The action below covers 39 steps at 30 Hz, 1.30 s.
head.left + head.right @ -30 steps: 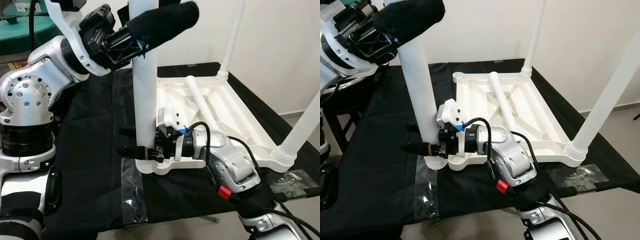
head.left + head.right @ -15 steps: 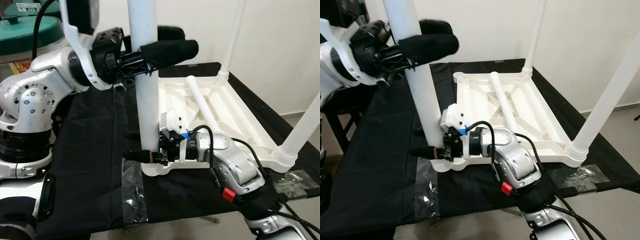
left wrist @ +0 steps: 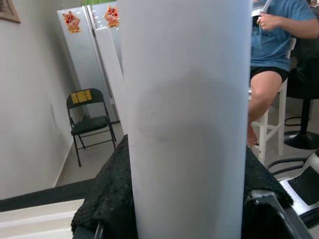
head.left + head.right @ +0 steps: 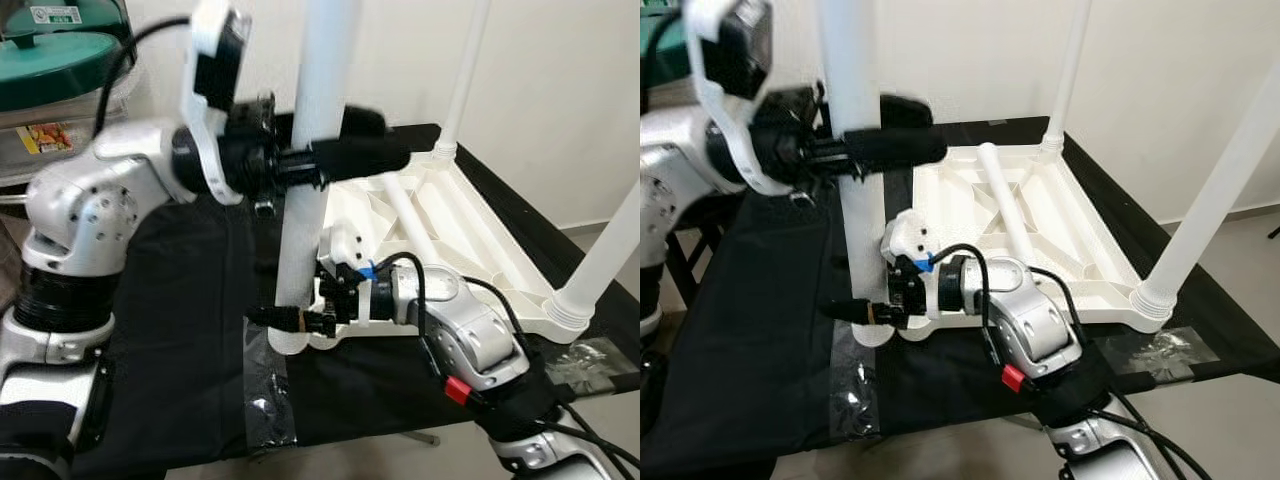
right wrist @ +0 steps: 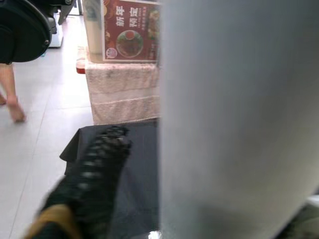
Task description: Building children table
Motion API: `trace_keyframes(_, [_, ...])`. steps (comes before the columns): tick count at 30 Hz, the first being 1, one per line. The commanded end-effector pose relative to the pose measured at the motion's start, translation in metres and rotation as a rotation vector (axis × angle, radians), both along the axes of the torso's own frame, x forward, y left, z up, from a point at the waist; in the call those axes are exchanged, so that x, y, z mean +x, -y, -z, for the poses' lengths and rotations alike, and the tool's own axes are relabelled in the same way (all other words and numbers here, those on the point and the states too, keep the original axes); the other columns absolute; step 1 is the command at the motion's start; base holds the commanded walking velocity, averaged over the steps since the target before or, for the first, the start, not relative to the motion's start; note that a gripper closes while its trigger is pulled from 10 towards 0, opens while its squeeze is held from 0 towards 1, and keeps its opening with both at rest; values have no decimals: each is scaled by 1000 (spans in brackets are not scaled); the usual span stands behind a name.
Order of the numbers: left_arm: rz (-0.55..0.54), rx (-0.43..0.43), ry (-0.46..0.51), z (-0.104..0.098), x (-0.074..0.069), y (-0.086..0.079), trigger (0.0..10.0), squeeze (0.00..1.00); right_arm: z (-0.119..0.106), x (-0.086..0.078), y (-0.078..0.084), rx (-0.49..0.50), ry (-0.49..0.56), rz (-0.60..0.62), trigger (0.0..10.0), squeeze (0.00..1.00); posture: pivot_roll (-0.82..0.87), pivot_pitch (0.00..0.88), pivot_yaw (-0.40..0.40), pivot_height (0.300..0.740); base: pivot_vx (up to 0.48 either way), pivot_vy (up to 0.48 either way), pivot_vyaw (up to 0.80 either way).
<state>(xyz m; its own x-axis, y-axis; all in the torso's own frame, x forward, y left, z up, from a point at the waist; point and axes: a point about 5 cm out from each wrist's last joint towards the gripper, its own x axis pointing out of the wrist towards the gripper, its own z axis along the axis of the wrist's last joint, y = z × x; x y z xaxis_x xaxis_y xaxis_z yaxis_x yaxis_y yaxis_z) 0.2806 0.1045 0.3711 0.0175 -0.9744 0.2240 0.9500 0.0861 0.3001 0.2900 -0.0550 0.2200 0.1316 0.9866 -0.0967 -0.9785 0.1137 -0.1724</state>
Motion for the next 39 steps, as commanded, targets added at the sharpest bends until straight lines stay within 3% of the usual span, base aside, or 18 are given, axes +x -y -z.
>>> trace_keyframes(1, [44,13,13,1,-5,6,0,0,-10,-9,-14,-10,57,-92,10000,1000,2,16,12,740,0,0,0])
trace_keyframes(2, [44,13,13,1,-5,6,0,0,-10,-9,-14,-10,57,-92,10000,1000,2,16,12,740,0,0,0])
trace_keyframes(3, [54,8,9,1,-6,7,0,0,-10,-11,-17,-19,61,-115,10000,27,1,17,12,740,0,0,0])
trace_keyframes(4, [60,5,8,1,-7,7,0,0,-10,-12,-18,-26,63,-130,10000,0,0,17,11,740,0,0,0])
trace_keyframes(13, [97,5,9,1,-11,9,0,0,-9,-10,-27,-20,70,-115,10000,0,3,18,10,740,0,0,0])
trace_keyframes(14, [112,7,7,2,-13,9,0,0,-10,-7,-29,-8,76,-91,8157,0,3,18,12,740,0,0,0])
trace_keyframes(15, [112,7,7,2,-13,9,0,0,-10,-7,-29,-8,76,-91,8157,0,3,18,12,740,0,0,0])
trace_keyframes(16, [119,6,6,2,-14,9,0,0,-12,-4,-29,4,81,-74,0,0,4,18,11,740,0,0,0])
trace_keyframes(38, [159,-37,9,-3,-21,9,0,0,-13,-3,-32,28,80,-60,0,0,-1,14,15,740,0,0,0])
trace_keyframes(39, [137,-75,2,-8,-18,7,10000,1000,-12,-3,-31,28,79,-49,0,0,-3,13,17,740,0,0,0])
